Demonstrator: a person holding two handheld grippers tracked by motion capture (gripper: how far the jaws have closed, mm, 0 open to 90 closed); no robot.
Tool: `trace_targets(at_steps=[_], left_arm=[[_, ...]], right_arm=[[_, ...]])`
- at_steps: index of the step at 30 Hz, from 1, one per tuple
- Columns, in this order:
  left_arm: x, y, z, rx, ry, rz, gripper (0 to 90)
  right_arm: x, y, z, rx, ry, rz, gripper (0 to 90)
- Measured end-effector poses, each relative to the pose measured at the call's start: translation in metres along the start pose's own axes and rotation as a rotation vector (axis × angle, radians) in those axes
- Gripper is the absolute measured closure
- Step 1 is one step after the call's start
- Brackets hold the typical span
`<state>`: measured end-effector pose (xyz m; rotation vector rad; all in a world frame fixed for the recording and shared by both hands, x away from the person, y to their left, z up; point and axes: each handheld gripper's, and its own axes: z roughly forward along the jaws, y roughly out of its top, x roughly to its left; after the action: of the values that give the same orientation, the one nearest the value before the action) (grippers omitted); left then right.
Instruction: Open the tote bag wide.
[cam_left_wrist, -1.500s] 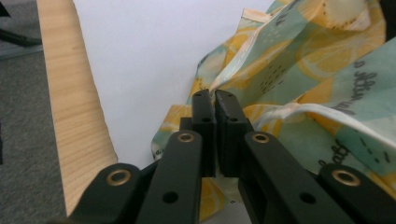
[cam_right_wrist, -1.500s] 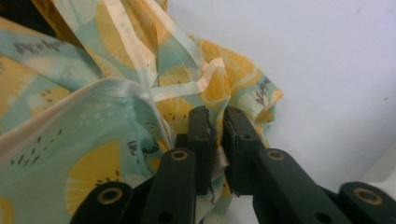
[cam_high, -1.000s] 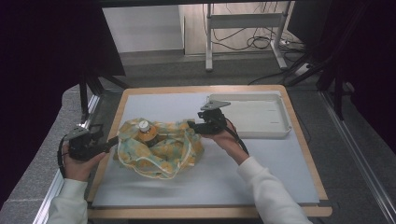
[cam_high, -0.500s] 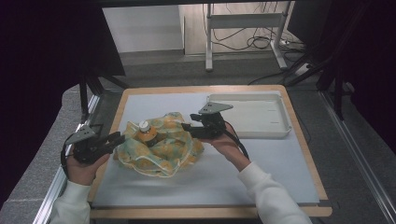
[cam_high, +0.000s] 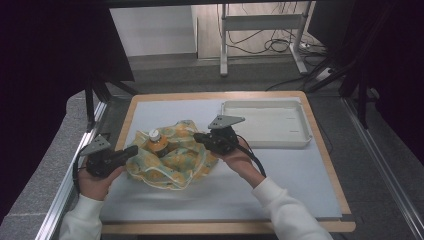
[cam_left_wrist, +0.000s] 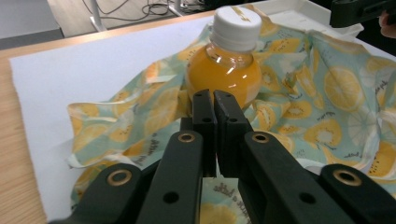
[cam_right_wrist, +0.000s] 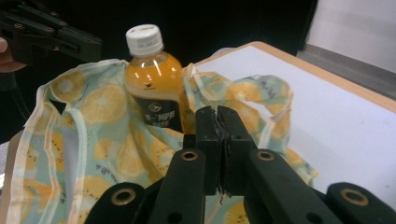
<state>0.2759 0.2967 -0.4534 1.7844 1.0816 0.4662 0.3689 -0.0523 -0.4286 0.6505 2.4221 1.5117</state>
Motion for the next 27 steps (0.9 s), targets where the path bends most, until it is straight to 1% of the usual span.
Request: trace_targets(at_steps=[2,10,14,19,21,24,27], left_arm=[[0.000,-0.001,0.002,0.009,0.003,0.004,88.4],[0.004,-0.007,0.007,0.026,0.013,-0.011,88.6],[0.005,-0.009,0.010,0.037,0.009,-0.009,88.6],[0.005,-0.007,0.015,0.041,0.017,-0.015,88.8],[0.007,-0.008,0.019,0.053,0.020,-0.019,89.3],[0.006,-0.011,0.024,0.072,0.007,-0.023,89.6],[0.006,-0.017,0.030,0.103,-0.003,-0.018,89.7]], right_arm=[[0.003,-0.001,0.003,0.008,0.005,-0.003,86.9],[0.013,-0.005,0.015,0.035,0.038,-0.025,87.0],[0.014,-0.007,0.020,0.045,0.042,-0.029,86.9],[0.016,-0.012,0.025,0.067,0.040,-0.034,87.0],[0.018,-0.014,0.028,0.076,0.043,-0.035,87.0],[0.022,-0.018,0.032,0.097,0.057,-0.041,87.0],[0.025,-0.025,0.039,0.133,0.062,-0.051,86.9]])
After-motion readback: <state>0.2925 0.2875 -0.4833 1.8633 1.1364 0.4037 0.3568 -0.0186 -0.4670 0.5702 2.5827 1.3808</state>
